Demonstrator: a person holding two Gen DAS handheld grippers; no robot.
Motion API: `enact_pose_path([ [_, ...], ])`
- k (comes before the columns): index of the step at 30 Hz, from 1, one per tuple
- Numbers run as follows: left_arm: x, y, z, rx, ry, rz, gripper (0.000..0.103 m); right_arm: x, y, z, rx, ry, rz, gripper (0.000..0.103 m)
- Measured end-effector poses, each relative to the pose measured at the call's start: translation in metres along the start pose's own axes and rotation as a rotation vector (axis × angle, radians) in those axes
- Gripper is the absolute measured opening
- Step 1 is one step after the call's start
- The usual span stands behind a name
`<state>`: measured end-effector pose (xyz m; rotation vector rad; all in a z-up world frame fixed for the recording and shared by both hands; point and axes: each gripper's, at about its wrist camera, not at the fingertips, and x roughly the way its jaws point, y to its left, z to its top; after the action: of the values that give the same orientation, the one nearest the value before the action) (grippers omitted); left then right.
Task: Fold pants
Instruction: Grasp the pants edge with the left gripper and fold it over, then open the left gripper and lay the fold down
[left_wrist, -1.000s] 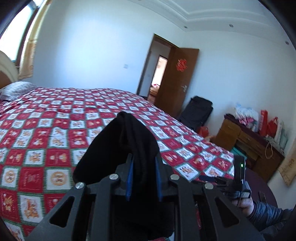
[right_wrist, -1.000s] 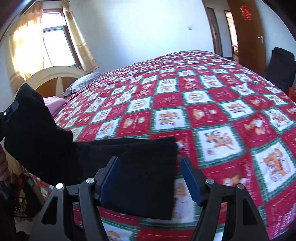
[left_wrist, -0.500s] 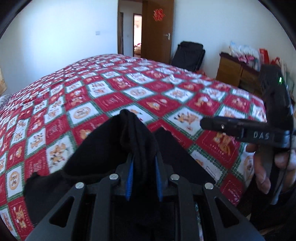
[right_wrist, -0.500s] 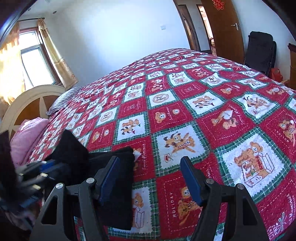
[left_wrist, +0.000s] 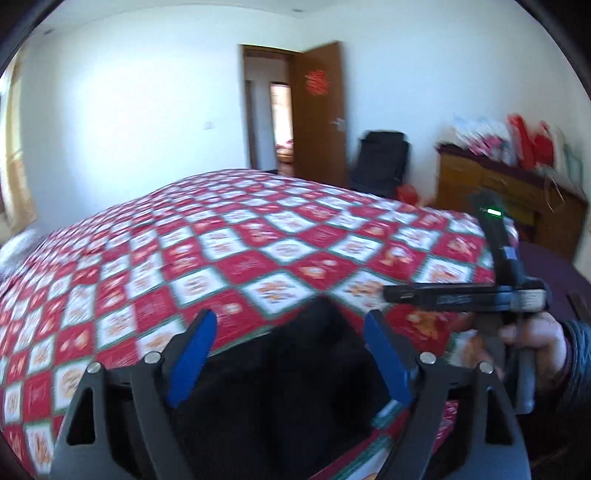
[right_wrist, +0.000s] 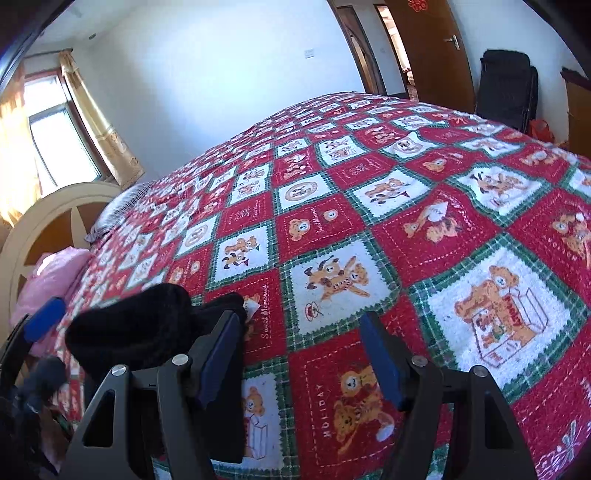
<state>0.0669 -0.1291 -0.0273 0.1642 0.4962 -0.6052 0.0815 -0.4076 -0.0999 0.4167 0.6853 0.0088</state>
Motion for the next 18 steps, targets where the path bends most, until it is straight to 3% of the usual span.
enact_pose_path([
  [5, -0.010, 0.068, -0.029, -0.157, 0.008, 0.159, 0.093, -0.027, 0.037, -0.001, -0.060, -0.049, 0.116, 0.072],
  [9, 0.001, 0.098, -0.064, -0.270, 0.083, 0.197, 0.093, -0.034, 0.082, -0.015, -0.188, -0.035, 0.192, 0.073],
  [13, 0.014, 0.108, -0.086, -0.292, 0.136, 0.232, 0.095, -0.018, 0.104, -0.036, -0.330, 0.044, 0.051, 0.073],
  [16, 0.020, 0.121, -0.100, -0.342, 0.172, 0.258, 0.097, 0.010, 0.079, -0.042, -0.288, 0.199, -0.044, 0.073],
  [18, 0.018, 0.126, -0.105, -0.374, 0.172, 0.253, 0.099, 0.022, 0.061, -0.043, -0.250, 0.244, -0.071, 0.073],
])
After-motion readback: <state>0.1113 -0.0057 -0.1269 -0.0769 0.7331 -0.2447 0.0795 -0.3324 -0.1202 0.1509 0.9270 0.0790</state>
